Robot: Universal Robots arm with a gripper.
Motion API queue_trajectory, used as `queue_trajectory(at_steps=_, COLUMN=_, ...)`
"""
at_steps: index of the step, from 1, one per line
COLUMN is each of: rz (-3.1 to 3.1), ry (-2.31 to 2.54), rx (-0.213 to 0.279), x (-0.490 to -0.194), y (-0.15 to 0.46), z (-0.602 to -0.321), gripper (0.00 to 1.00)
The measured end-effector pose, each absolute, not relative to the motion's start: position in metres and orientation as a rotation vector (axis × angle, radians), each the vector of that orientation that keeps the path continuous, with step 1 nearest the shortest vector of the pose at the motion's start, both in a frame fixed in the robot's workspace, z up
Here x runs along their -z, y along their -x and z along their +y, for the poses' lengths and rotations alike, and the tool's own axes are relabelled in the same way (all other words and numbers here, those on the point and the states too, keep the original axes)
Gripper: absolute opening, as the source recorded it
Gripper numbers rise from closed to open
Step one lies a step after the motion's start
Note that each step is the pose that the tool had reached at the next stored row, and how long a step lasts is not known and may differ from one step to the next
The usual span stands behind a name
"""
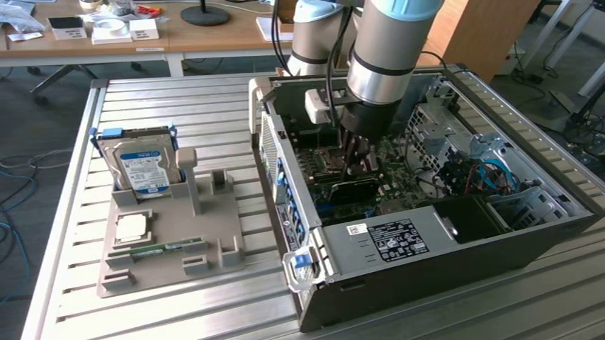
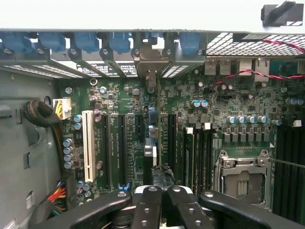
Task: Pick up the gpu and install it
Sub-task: 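Press down on the gpu until it lock into place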
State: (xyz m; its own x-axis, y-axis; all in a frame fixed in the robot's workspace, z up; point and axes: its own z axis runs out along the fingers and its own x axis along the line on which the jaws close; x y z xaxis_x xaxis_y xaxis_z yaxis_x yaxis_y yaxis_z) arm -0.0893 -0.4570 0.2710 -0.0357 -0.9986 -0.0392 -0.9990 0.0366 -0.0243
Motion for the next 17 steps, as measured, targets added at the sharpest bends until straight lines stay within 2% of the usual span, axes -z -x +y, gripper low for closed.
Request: queue_trajectory(at_steps=17, rz=2.229, ry=2.15, rx=-0.015, x=-0.265, y=0.0893, z=-0.4536, gripper=0.11)
